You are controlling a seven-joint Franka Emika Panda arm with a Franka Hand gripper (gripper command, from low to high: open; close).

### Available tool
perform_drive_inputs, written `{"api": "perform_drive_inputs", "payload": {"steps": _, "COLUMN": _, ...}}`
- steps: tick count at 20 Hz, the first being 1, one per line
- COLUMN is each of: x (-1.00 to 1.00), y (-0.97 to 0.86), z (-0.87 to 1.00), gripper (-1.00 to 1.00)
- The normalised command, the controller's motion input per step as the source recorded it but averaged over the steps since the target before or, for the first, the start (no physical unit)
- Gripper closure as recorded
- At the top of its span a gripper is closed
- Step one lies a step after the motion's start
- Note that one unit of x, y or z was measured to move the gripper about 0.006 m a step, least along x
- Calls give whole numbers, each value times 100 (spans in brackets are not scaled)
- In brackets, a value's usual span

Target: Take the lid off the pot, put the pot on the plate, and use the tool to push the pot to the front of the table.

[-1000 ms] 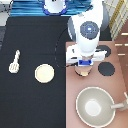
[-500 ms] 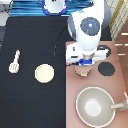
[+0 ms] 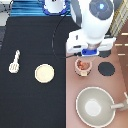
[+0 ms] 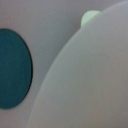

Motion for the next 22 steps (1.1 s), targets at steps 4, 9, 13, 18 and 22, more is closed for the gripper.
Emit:
{"api": "perform_drive_inputs", "payload": {"steps": 4, "x": -100, "y": -5, "z": -35, "gripper": 100}}
{"api": "perform_drive_inputs", "payload": {"steps": 9, "x": -100, "y": -6, "z": -67, "gripper": 100}}
{"api": "perform_drive_inputs", "payload": {"steps": 13, "x": -100, "y": -4, "z": -74, "gripper": 100}}
{"api": "perform_drive_inputs", "payload": {"steps": 18, "x": -100, "y": -2, "z": -74, "gripper": 100}}
{"api": "perform_drive_inputs", "payload": {"steps": 22, "x": -100, "y": 0, "z": -62, "gripper": 100}}
